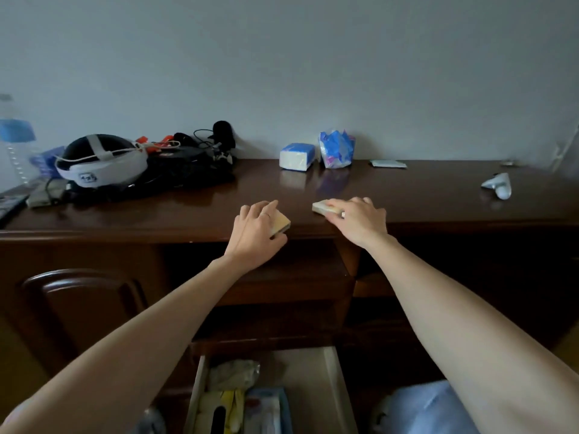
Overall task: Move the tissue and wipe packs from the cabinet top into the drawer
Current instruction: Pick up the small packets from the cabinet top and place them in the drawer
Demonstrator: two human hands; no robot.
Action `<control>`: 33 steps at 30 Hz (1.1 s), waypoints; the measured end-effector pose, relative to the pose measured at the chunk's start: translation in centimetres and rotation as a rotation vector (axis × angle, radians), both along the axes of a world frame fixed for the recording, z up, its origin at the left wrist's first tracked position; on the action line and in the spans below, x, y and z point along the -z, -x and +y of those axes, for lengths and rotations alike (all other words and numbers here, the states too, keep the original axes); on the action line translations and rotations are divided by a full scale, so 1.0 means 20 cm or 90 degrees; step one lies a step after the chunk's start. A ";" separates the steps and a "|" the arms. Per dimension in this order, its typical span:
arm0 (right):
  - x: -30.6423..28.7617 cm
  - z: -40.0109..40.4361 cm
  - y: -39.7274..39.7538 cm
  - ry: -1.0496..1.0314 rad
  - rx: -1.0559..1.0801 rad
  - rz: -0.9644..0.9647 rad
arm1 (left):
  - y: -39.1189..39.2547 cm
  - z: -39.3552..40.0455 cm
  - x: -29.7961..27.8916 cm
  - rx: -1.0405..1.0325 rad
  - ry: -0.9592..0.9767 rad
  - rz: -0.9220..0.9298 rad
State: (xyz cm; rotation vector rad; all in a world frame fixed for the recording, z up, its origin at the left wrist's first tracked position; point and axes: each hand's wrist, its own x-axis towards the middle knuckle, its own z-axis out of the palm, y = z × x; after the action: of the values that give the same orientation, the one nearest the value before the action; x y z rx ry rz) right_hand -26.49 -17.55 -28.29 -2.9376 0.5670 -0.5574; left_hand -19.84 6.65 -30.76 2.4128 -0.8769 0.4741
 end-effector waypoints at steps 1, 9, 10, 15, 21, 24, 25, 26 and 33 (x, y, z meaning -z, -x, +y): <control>0.02 0.04 0.04 0.010 0.000 -0.045 | 0.07 0.04 0.04 0.025 0.038 0.016; 0.44 0.48 0.41 -0.416 -0.231 -0.315 | 0.46 0.23 0.49 0.099 0.695 0.694; 0.53 0.54 0.45 -0.501 -0.230 -0.293 | 0.49 0.24 0.55 0.096 0.764 0.760; 0.95 0.74 0.55 -0.308 -0.283 -0.126 | 0.62 0.28 0.86 0.056 0.677 0.797; 1.17 0.69 0.52 -0.396 -0.380 0.052 | 0.59 0.34 1.13 0.009 0.692 0.808; 1.27 0.71 0.53 -0.535 -0.347 -0.035 | 0.62 0.33 1.23 -0.083 0.664 0.851; 1.29 0.74 0.53 -0.548 -0.347 -0.070 | 0.63 0.33 1.26 -0.074 0.669 0.891; 1.31 0.77 0.53 -0.553 -0.355 -0.080 | 0.65 0.32 1.28 -0.030 0.679 0.935; 1.43 0.84 0.57 -0.611 -0.332 -0.033 | 0.66 0.31 1.32 0.178 0.701 1.092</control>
State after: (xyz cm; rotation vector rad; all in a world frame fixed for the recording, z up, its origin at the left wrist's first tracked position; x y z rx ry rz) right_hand -37.88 -0.84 -56.86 -2.0108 0.0045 -0.1975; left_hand -33.12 12.88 -57.24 0.9179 -0.0073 -0.9202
